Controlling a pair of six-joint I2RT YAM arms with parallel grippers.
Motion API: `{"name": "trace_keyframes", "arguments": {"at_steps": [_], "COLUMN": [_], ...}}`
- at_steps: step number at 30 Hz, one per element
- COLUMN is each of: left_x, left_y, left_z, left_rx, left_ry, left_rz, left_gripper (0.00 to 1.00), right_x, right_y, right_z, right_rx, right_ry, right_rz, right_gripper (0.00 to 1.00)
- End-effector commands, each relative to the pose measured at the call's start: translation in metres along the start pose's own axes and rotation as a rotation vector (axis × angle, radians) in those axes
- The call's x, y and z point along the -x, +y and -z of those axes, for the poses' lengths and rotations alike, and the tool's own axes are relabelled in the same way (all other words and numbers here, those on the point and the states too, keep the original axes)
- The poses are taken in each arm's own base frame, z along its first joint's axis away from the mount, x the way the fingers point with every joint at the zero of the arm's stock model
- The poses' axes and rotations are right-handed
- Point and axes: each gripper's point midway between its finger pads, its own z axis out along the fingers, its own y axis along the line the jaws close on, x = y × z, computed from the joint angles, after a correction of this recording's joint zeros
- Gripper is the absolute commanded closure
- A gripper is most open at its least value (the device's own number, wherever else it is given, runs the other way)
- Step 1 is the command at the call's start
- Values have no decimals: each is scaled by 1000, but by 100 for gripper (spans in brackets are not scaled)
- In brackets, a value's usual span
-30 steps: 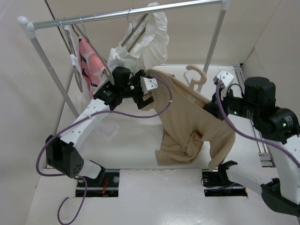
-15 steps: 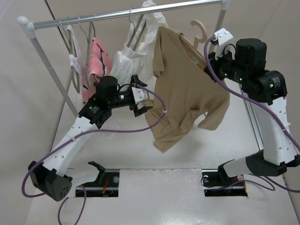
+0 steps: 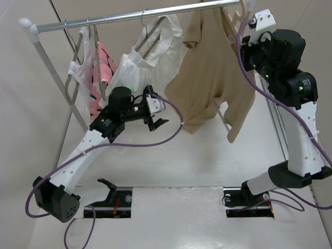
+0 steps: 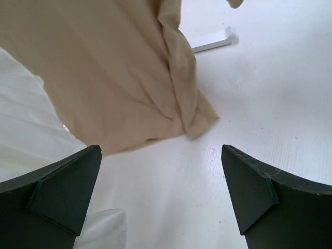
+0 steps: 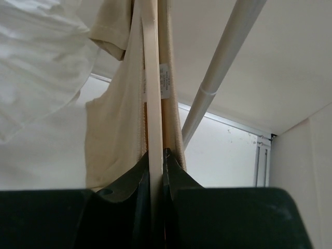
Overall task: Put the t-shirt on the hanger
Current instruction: Hang the hanger with tshirt onto the clothesline
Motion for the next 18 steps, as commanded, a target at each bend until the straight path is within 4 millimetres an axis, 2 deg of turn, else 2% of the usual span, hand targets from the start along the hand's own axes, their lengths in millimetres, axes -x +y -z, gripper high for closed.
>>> {"name": "trace_keyframes", "arguments": {"at_steps": [1, 2, 3, 4, 5, 6, 8, 13, 14, 15, 17, 18], "left_x": [11, 16, 11, 14, 11, 15, 12, 11, 13, 9, 5, 5], "left_y": [1, 2, 0, 0, -2, -1, -3, -5, -5, -7, -9, -9], "left_z": [2, 4, 3, 6, 5, 7, 6, 7, 10, 9, 8, 8], "left_rx": [15, 23, 18, 23, 19, 26, 23, 22, 26, 22, 18, 18], "left_ry": [-46, -58, -51, -58, -52, -65, -59, -59, -65, -58, -51, -51], "left_rz": [-14, -24, -18, -24, -19, -21, -15, -15, -21, -15, 2, 2], "left_gripper": [0, 0, 0, 0, 0, 0, 0, 0, 0, 0, 0, 0], "right_x": [48, 46, 43, 48, 45, 45, 45, 32, 28, 16, 8, 4], "right_y": [-23, -28, -26, -31, -27, -27, -26, -16, -12, -8, 0, 1], "right_z": [-15, -21, -27, -31, -41, -45, -58, -82, -85, -88, -88, -85], "right_rx": [-97, -110, -108, -120, -105, -106, -90, -37, -15, 0, 37, 38], "right_ry": [-178, -176, -165, -184, -176, -179, -185, -152, -144, -114, -104, -100], "right_rz": [-64, -66, -75, -78, -86, -87, -94, -99, -97, -95, -102, -102], "right_gripper": [100, 100, 100, 100, 100, 100, 100, 100, 100, 100, 100, 96]}}
